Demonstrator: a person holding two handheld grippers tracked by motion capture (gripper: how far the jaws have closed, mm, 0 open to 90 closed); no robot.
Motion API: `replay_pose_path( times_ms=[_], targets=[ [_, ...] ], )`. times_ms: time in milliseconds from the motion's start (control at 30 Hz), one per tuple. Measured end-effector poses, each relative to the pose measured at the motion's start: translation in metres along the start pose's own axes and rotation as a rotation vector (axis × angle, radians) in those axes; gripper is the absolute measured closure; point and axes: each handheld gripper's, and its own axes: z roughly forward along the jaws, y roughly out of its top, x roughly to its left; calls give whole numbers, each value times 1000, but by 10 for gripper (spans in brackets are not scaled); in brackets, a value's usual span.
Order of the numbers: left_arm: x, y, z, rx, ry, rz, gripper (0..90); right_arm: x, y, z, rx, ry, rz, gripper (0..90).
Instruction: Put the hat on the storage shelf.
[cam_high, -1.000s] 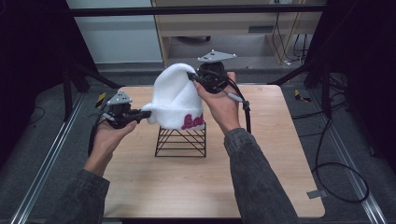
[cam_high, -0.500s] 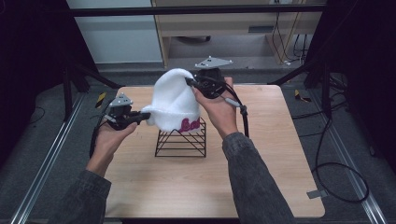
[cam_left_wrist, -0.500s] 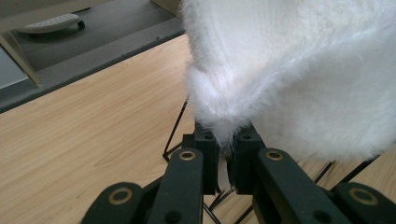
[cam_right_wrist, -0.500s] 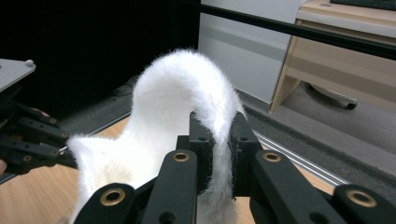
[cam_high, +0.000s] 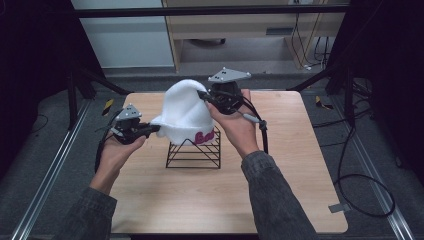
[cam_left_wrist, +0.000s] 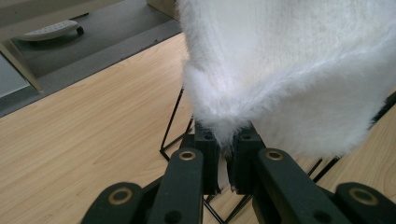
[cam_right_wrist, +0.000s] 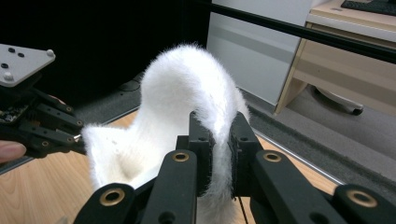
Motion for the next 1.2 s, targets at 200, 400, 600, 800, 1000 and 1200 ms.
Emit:
replay_pose_path(
  times_ms=[200, 400, 600, 800, 1000, 1200],
  targets=[
    [-4, -7, 1, 10, -1, 12, 839, 1, -11, -5, 3, 24, 6, 827],
    [-6, -13, 2, 17, -8, 21, 838, 3, -18, -4, 13, 38, 6, 827],
    [-6, -18, 5, 26, -35, 6, 839, 3, -25, -1, 32, 51, 16, 826],
    [-6, -21, 8, 28, -35, -3, 839, 0, -32, 2, 69, 52, 18, 826],
    [-12, -25, 13, 45, -28, 26, 839, 2, -36, 4, 82, 65, 26, 826],
    [-10, -35, 15, 48, -43, -2, 839, 11, -47, 8, 97, 81, 30, 825]
  ],
)
